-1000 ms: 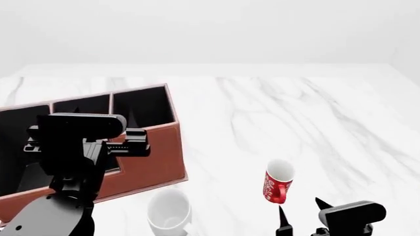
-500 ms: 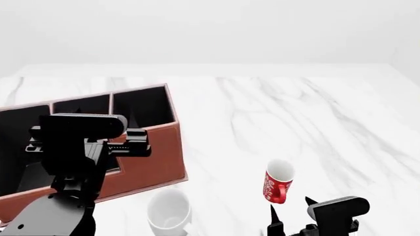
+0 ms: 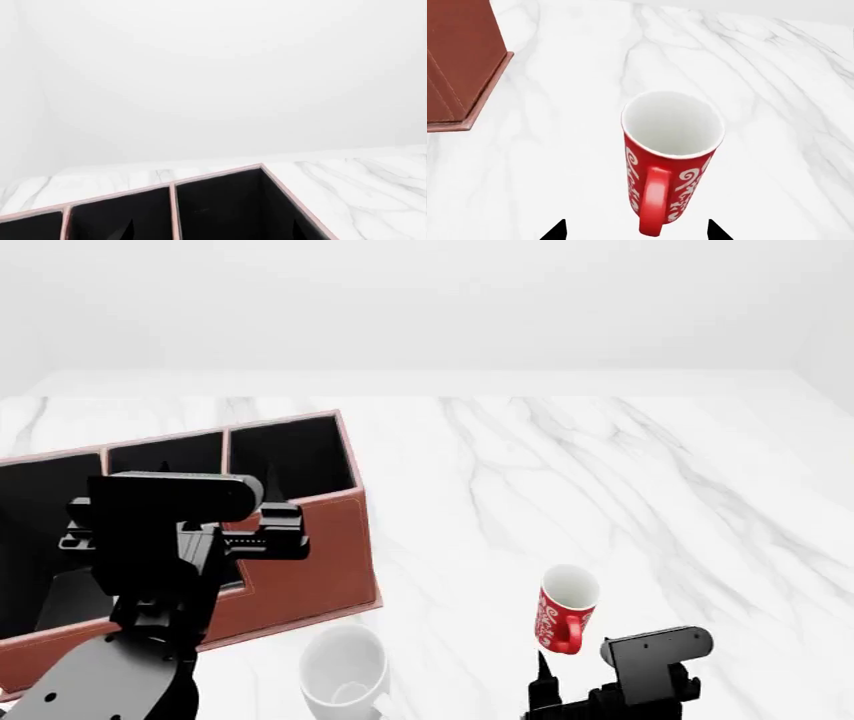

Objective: Pick up the red mug and place it to the right of the caddy.

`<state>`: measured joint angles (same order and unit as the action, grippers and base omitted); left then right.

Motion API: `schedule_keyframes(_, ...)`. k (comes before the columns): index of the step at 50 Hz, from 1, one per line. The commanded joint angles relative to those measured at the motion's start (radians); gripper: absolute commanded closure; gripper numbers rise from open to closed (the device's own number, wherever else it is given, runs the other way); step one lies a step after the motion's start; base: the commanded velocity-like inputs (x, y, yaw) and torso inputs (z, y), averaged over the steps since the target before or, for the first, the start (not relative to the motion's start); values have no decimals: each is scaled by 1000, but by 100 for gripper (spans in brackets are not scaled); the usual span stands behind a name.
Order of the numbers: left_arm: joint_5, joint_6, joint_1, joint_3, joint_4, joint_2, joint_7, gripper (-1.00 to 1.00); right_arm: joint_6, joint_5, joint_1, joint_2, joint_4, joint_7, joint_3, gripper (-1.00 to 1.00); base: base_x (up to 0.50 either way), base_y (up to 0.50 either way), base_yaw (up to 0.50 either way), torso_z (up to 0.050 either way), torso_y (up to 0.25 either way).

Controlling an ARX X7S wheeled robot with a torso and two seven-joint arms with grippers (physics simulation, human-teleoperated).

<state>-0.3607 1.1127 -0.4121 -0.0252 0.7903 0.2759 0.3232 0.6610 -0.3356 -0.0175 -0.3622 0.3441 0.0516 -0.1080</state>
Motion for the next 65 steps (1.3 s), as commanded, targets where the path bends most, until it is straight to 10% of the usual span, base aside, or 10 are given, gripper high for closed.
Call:
schedule_keyframes(1,-3,-6,-1,-6,-8,2,3,-100,2,8,61,22,-77,11,-11,-100,0,0,0,0,0)
schedule_keyframes(26,-10,-27,11,-10,-23,7,10,-100,-1,24,111,34,-153,38,-21,-100,0,0,0,0,0)
schedule_keyframes(27,-11,-27,11,-9,-23,7,10,-100,1,24,113,35,-156,40,-19,100,0,0,0,0,0)
schedule_keyframes(65,-25,-42,12,-9,-36,16,20,-100,-67,35,246,-55,-7,-70,-97,100,0,0,0,0,0)
